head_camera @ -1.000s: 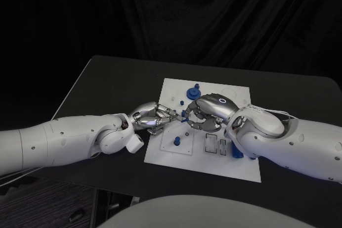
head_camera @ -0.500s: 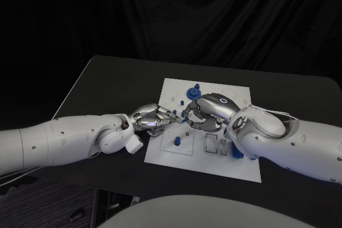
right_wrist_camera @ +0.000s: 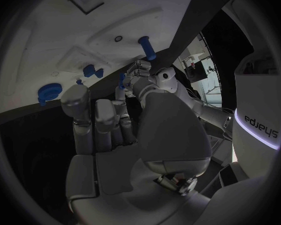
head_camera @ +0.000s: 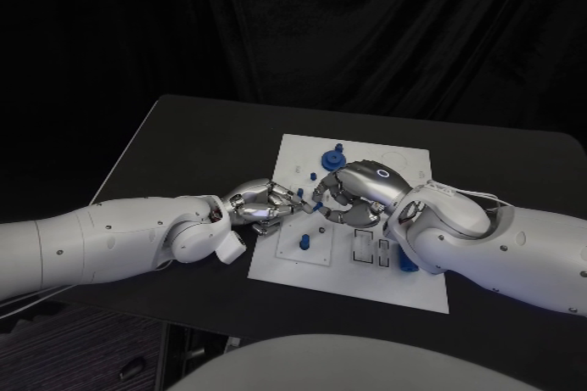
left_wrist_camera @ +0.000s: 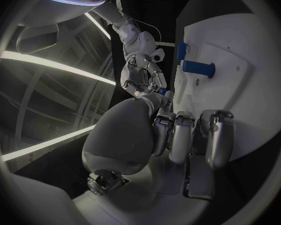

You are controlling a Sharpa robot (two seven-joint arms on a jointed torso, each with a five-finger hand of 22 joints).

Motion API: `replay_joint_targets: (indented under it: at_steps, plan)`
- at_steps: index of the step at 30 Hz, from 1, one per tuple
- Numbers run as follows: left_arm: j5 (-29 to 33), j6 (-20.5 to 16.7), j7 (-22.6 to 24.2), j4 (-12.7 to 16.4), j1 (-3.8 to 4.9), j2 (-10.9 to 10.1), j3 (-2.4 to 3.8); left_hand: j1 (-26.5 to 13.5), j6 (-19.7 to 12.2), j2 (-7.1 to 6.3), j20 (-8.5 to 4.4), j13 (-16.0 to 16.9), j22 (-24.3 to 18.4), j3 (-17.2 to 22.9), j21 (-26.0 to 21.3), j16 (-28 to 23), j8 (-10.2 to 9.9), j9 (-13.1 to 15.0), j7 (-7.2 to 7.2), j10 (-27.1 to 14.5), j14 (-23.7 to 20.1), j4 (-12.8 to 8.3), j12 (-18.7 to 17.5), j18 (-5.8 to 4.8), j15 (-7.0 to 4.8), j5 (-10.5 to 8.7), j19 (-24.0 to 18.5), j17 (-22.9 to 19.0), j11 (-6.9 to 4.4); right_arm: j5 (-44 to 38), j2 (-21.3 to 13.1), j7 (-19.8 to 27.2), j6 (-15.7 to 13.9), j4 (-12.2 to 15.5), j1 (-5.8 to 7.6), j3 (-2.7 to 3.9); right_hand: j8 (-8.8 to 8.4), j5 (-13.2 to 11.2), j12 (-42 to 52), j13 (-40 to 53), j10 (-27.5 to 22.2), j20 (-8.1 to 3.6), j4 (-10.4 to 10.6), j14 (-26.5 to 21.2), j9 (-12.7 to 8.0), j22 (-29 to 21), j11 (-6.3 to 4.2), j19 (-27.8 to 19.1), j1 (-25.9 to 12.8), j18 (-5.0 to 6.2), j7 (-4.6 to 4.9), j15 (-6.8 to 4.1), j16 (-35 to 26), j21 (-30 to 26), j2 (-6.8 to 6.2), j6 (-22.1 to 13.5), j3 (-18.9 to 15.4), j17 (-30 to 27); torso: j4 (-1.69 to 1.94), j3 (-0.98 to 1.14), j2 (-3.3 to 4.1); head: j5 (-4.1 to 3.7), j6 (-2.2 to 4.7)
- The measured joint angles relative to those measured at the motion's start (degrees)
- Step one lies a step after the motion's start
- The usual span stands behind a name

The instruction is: Assemble the parts on the task board

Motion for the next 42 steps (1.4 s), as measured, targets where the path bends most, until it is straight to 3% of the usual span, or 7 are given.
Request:
replay_joint_targets:
  at_steps: [7,28,42]
  plan:
    - [0.0,0.0,-0.1,-0.1,-0.01,0.0,0.0,0.0,0.0,0.0,0.13,0.0,0.0,0.3,-0.5,0.0,-0.3,0.0,0.0,0.0,0.0,0.0,0.0,0.0,0.0,0.0,-0.6,0.0,0.0,0.1,0.2,0.0,0.2,0.0,0.0,0.0,-0.01,0.0,0.0,-0.5,0.0,0.0,-0.1,0.0,1.4,0.0,0.0,0.0,0.0,0.0,0.08,0.0,0.0,0.0,-0.01,-0.1,0.1,-0.1,0.0,-0.01,0.01,0.1,0.0]
    - [0.0,-0.1,-0.3,0.0,-0.02,-0.4,0.0,-0.2,0.0,0.22,0.21,0.0,0.0,0.6,-0.7,0.0,-0.3,0.0,0.0,0.0,0.0,-0.2,0.0,0.0,0.0,0.0,-1.0,0.0,0.0,-0.6,0.1,-0.2,1.8,0.0,0.0,-0.02,0.14,-0.8,-0.2,-1.1,-0.7,0.0,-0.3,0.0,2.2,0.0,0.32,0.0,0.0,0.0,0.19,0.0,0.0,-0.3,-0.02,-0.4,0.3,-0.4,0.01,-0.02,0.01,0.58,0.0]
    - [0.0,-1.0,0.0,0.2,-0.02,-1.2,0.0,-0.2,0.0,0.22,0.01,0.0,0.0,0.6,-0.7,0.0,-0.3,0.0,0.0,0.0,0.0,-0.2,0.0,0.0,0.0,0.0,-1.2,0.0,0.0,-5.7,0.2,-0.8,4.0,-0.4,-0.02,-0.05,0.21,-1.5,-0.5,-1.5,-1.3,0.0,-0.6,0.0,2.6,0.0,0.22,0.0,0.0,0.0,0.3,0.0,0.0,-0.3,0.01,-0.7,0.4,-0.4,0.02,-0.03,-0.01,0.9,0.0]
